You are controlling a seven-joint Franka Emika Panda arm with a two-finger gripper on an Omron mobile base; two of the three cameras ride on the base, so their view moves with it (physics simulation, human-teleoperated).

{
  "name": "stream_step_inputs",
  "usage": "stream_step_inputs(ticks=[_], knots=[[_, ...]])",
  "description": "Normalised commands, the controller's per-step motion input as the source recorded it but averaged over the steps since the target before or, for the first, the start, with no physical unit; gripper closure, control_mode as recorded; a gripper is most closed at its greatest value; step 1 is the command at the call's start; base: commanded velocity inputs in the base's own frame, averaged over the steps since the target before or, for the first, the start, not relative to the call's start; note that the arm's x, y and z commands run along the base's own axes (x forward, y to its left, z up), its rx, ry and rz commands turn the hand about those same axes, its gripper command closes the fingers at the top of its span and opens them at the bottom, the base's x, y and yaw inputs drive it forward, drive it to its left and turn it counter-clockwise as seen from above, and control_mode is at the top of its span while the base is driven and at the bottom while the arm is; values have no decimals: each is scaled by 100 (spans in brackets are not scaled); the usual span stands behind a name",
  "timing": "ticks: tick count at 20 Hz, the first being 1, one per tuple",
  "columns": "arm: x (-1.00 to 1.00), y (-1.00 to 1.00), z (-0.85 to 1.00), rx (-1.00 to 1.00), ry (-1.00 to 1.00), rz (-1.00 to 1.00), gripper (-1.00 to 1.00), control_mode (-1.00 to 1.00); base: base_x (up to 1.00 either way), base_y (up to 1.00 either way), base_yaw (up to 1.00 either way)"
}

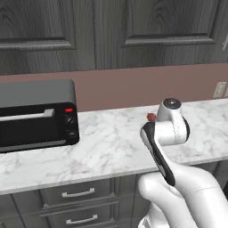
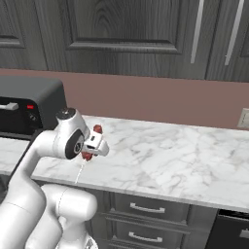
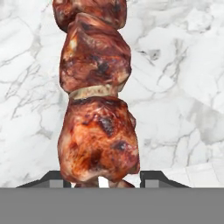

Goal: Store the kebab skewer in the freezer for long-term storage. Close the freezer door after placing the cooked food.

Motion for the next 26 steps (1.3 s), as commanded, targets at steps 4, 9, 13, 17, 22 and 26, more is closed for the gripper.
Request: stream_step_inputs(ticks=[4,9,13,17,22,26], knots=[[0,0,5,1,13,-7,100,-100,0,0,0],[0,-1,3,4,13,-2,100,-100,0,0,0],[-30,-3,10,0,1,0,100,-100,0,0,0],[-44,-8,6,0,-1,0,100,-100,0,0,0],[-35,-8,18,0,0,0,100,-100,0,0,0],[-6,0,32,0,0,0,100,-100,0,0,0]])
